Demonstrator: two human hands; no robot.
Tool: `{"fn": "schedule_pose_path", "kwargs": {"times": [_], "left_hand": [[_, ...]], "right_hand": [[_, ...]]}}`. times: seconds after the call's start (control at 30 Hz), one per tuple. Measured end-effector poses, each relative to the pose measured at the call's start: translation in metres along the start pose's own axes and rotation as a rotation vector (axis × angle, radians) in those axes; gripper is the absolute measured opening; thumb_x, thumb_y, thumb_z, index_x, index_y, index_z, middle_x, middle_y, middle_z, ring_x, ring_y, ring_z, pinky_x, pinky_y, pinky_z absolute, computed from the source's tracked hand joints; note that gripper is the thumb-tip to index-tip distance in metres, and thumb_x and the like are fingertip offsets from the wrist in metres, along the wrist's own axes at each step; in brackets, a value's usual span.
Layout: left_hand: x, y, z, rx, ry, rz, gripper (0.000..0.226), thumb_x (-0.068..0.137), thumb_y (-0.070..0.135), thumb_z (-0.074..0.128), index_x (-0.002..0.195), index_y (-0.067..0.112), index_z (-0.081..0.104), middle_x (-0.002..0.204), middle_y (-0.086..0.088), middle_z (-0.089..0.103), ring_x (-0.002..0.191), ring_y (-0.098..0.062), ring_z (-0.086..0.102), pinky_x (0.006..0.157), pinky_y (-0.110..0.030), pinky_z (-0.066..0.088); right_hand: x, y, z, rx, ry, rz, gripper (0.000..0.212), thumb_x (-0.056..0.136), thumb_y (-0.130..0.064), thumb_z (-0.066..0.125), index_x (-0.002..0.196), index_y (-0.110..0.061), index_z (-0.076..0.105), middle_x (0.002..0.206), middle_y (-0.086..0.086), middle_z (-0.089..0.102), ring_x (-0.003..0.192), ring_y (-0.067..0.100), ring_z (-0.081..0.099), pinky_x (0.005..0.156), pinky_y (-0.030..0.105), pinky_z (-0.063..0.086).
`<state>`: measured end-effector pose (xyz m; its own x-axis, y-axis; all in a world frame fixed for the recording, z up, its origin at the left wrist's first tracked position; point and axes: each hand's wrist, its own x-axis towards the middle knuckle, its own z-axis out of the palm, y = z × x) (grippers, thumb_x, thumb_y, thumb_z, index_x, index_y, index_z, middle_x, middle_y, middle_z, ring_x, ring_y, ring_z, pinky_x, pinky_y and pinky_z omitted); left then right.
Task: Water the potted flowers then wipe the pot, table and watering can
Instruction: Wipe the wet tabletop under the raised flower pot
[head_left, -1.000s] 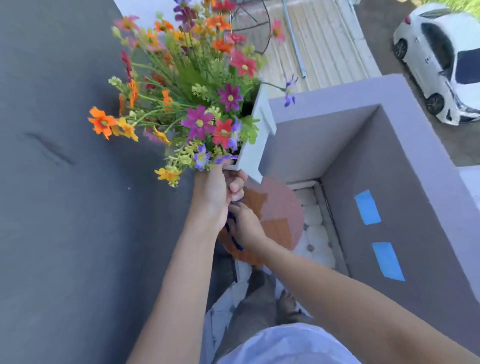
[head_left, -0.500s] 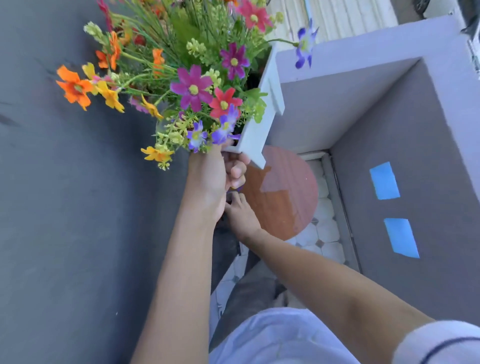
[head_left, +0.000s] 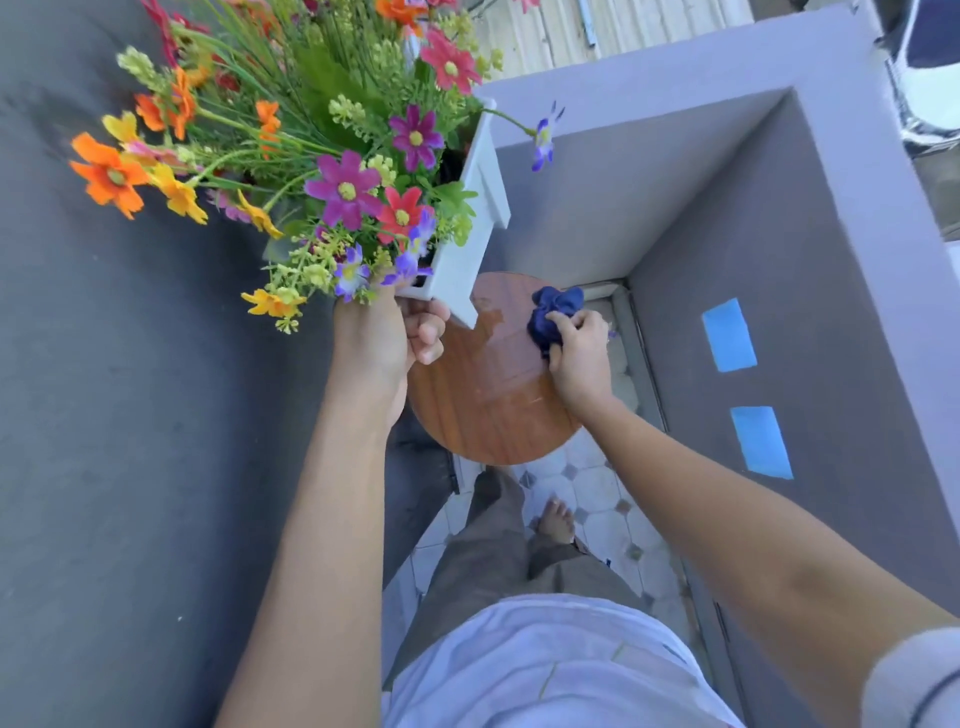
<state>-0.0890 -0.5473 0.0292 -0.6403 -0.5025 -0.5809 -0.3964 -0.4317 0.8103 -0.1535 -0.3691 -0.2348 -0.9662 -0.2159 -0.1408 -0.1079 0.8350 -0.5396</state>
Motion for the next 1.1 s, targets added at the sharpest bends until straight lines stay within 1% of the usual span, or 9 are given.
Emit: {"fn": "schedule_pose_path", "kwargs": {"times": [0.1, 0.27, 0.33, 0.43, 0.57, 0.7, 0.83, 0.97, 1.1], "left_hand": [[0.001, -0.001, 0.0, -0.003, -0.003, -0.013, 0.034, 0.099, 0.006, 0.032, 0.07, 0.01, 0.05, 0.058, -0.009, 0.055, 0.035, -0.008, 0.041, 0.037, -0.018, 0.028], [0.004, -0.003, 0.002, -0.043, -0.011, -0.036, 0.034, 0.098, 0.005, 0.032, 0.068, 0.011, 0.048, 0.054, -0.008, 0.054, 0.034, -0.01, 0.04, 0.037, -0.018, 0.027], [0.005, -0.004, 0.001, -0.033, -0.012, -0.039, 0.034, 0.098, 0.006, 0.033, 0.068, 0.01, 0.049, 0.05, -0.006, 0.055, 0.034, -0.01, 0.04, 0.037, -0.018, 0.027], [0.008, -0.005, -0.001, -0.023, -0.014, -0.05, 0.034, 0.098, 0.006, 0.033, 0.069, 0.009, 0.05, 0.05, -0.006, 0.055, 0.033, -0.009, 0.04, 0.037, -0.018, 0.027], [0.007, -0.003, -0.002, -0.008, -0.006, -0.038, 0.034, 0.098, 0.005, 0.032, 0.068, 0.011, 0.047, 0.059, -0.011, 0.052, 0.034, -0.009, 0.04, 0.037, -0.018, 0.026], [0.008, -0.006, -0.004, 0.017, 0.001, -0.043, 0.033, 0.097, 0.004, 0.033, 0.067, 0.01, 0.048, 0.062, -0.013, 0.053, 0.034, -0.01, 0.04, 0.037, -0.018, 0.028], [0.009, -0.007, -0.005, 0.024, -0.006, -0.054, 0.032, 0.097, 0.006, 0.034, 0.07, 0.008, 0.05, 0.063, -0.013, 0.052, 0.035, -0.01, 0.04, 0.038, -0.019, 0.029], [0.01, -0.007, -0.003, 0.024, 0.006, -0.049, 0.03, 0.097, 0.006, 0.034, 0.072, 0.007, 0.051, 0.062, -0.013, 0.053, 0.036, -0.01, 0.04, 0.039, -0.02, 0.028], [0.009, -0.009, -0.003, 0.037, 0.008, -0.036, 0.03, 0.096, 0.005, 0.033, 0.073, 0.006, 0.051, 0.062, -0.014, 0.053, 0.035, -0.01, 0.04, 0.039, -0.019, 0.028]], "right_hand": [[-0.014, -0.034, 0.014, 0.084, -0.004, 0.005, 0.044, 0.077, 0.003, 0.057, 0.12, -0.004, 0.066, 0.107, 0.015, 0.05, 0.104, 0.032, 0.045, 0.095, 0.039, 0.043], [-0.064, -0.096, 0.059, 0.114, -0.184, -0.242, 0.031, 0.082, -0.015, 0.068, 0.113, -0.014, 0.069, 0.096, 0.006, 0.041, 0.09, 0.027, 0.043, 0.077, 0.036, 0.044], [-0.085, -0.105, 0.071, 0.069, -0.247, -0.329, 0.034, 0.079, -0.009, 0.069, 0.113, -0.014, 0.066, 0.099, 0.007, 0.043, 0.09, 0.029, 0.044, 0.073, 0.04, 0.047], [-0.113, -0.096, 0.07, 0.057, -0.33, -0.369, 0.046, 0.074, 0.004, 0.061, 0.117, -0.013, 0.064, 0.104, 0.011, 0.047, 0.094, 0.032, 0.045, 0.073, 0.04, 0.046], [-0.126, -0.051, 0.052, 0.041, -0.326, -0.429, 0.046, 0.075, 0.002, 0.063, 0.116, -0.017, 0.064, 0.106, 0.008, 0.047, 0.092, 0.028, 0.043, 0.074, 0.039, 0.047], [-0.088, 0.004, 0.013, -0.045, -0.18, -0.293, 0.038, 0.087, -0.011, 0.05, 0.121, -0.012, 0.067, 0.107, 0.009, 0.05, 0.097, 0.025, 0.044, 0.084, 0.038, 0.043], [-0.047, 0.044, -0.018, -0.078, -0.01, -0.113, 0.044, 0.076, 0.008, 0.057, 0.117, -0.003, 0.067, 0.103, 0.019, 0.05, 0.097, 0.037, 0.048, 0.085, 0.041, 0.044], [-0.053, 0.028, -0.011, -0.039, 0.05, 0.02, 0.047, 0.074, 0.01, 0.055, 0.118, -0.002, 0.066, 0.105, 0.018, 0.048, 0.097, 0.038, 0.047, 0.088, 0.044, 0.046], [-0.089, -0.017, 0.019, 0.057, -0.011, -0.035, 0.047, 0.072, 0.009, 0.058, 0.114, -0.007, 0.07, 0.1, 0.014, 0.052, 0.092, 0.033, 0.049, 0.08, 0.038, 0.043]]}}
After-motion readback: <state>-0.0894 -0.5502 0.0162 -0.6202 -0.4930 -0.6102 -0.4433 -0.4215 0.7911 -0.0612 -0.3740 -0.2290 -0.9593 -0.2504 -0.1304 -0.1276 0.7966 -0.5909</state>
